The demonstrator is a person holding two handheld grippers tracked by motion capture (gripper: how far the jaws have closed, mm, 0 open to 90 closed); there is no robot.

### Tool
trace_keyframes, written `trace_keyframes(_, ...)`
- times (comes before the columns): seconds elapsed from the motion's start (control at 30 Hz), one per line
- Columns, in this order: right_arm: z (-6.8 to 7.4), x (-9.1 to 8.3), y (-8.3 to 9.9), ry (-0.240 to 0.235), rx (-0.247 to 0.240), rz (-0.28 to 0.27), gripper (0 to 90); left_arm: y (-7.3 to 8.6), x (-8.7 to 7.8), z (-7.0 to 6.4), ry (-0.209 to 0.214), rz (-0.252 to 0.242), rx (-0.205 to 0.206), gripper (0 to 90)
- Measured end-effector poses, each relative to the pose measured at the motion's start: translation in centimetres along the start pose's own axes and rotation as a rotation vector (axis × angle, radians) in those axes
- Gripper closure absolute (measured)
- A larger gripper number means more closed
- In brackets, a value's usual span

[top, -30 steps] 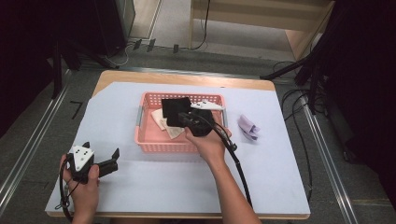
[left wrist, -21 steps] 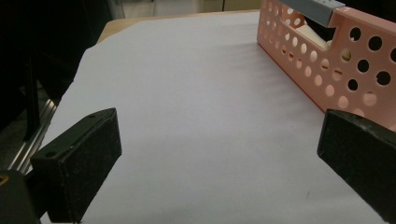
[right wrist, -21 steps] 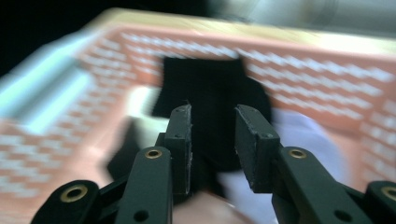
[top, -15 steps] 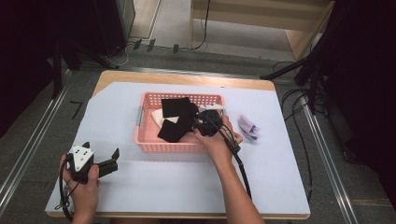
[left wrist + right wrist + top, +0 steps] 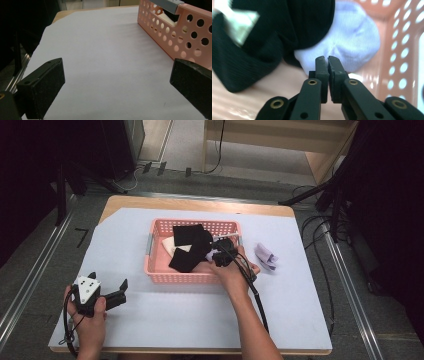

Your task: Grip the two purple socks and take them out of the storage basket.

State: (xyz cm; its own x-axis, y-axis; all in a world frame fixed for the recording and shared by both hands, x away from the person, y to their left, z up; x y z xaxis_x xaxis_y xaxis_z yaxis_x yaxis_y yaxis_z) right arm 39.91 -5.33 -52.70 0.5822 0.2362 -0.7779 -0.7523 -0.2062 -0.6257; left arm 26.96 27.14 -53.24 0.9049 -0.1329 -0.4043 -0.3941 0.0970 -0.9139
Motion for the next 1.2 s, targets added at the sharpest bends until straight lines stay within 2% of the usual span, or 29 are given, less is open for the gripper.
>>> trace_keyframes(0.17, -0.6, -2.3, -1.0, -0.039, 0.049, -0.191, 89.6, 0.0, 0.0, 0.0, 0.002, 0.007, 0.000, 0.5)
trace_keyframes(0.27, -0.9, -4.3, -2.0, -0.058, 0.058, -0.316, 89.7, 0.0, 0.1, 0.0, 0.001, 0.001, -0.001, 0.5)
trace_keyframes(0.4, -1.2, -6.4, -3.0, -0.082, 0.046, -0.449, 89.7, 0.0, 0.0, 0.0, 0.000, 0.000, 0.001, 0.4)
trace_keyframes(0.63, -1.2, -8.9, -3.8, -0.115, 0.034, -0.614, 89.7, 0.0, 0.0, 0.0, -0.001, 0.000, 0.002, 0.5)
trace_keyframes(0.77, -1.1, -9.9, -4.3, -0.112, -0.011, -0.717, 89.7, 0.0, 0.0, 0.0, -0.002, 0.000, 0.000, 0.5)
trace_keyframes(0.83, -1.1, -10.4, -4.5, -0.115, -0.012, -0.762, 89.7, 0.0, 0.0, 0.0, -0.003, -0.001, 0.000, 0.5)
trace_keyframes(1.07, -1.4, -11.9, -5.1, -0.098, -0.027, -0.879, 89.7, 0.0, 0.0, 0.0, -0.003, 0.001, 0.002, 0.5)
trace_keyframes(1.2, -2.0, -12.9, -5.3, -0.071, -0.012, -0.926, 89.6, 0.0, 0.0, 0.0, -0.002, 0.000, 0.001, 0.5)
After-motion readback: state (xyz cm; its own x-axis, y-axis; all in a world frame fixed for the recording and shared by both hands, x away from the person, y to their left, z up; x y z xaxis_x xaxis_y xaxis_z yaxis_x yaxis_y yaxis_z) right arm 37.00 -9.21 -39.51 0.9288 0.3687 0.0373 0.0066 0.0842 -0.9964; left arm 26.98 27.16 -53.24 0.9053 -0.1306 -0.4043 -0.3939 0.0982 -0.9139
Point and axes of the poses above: each handheld gripper's, and its own axes: x roughly forward along the jaws, y roughly out of its underside, z roughly to its left, the point moved 7 cm from there along x, roughly forward along the jaws, and after that the axes turned 2 degrees about y, right-handed, at the moved point
